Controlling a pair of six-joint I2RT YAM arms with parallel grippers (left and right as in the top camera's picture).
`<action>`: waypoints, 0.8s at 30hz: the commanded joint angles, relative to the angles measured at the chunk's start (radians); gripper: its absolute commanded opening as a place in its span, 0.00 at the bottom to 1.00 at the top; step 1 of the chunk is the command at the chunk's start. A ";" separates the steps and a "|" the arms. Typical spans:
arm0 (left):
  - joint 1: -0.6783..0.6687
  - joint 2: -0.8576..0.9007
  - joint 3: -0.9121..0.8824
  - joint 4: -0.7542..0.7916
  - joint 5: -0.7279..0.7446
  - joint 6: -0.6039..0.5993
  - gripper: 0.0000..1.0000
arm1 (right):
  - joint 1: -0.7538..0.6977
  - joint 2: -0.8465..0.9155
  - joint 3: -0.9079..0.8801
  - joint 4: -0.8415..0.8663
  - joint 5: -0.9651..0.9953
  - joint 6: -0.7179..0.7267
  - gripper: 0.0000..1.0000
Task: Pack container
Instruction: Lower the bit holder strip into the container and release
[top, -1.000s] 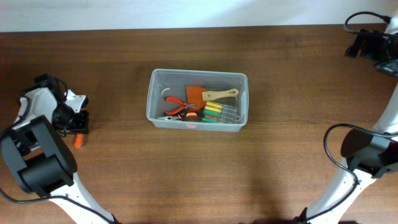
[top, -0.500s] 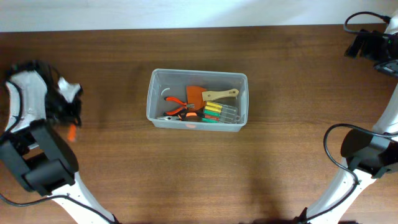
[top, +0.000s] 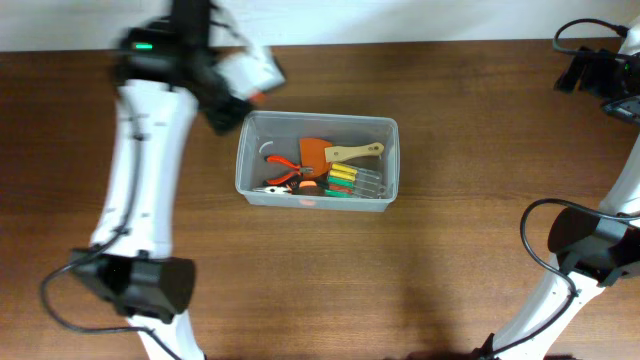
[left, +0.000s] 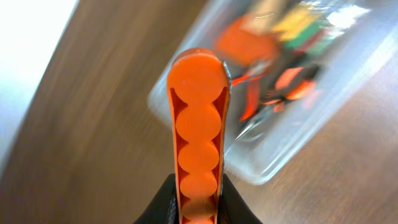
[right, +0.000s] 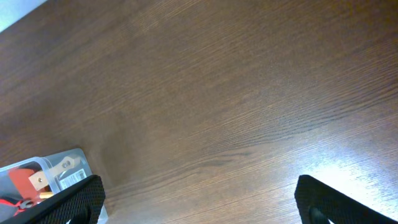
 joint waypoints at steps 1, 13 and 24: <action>-0.079 0.078 -0.047 0.011 -0.017 0.268 0.02 | -0.003 0.005 -0.003 0.003 -0.009 0.011 0.99; -0.139 0.385 -0.077 0.229 -0.198 0.316 0.21 | -0.003 0.005 -0.003 0.003 -0.009 0.011 0.98; -0.140 0.367 0.035 0.188 -0.223 0.105 0.99 | -0.003 0.005 -0.003 0.003 -0.009 0.011 0.98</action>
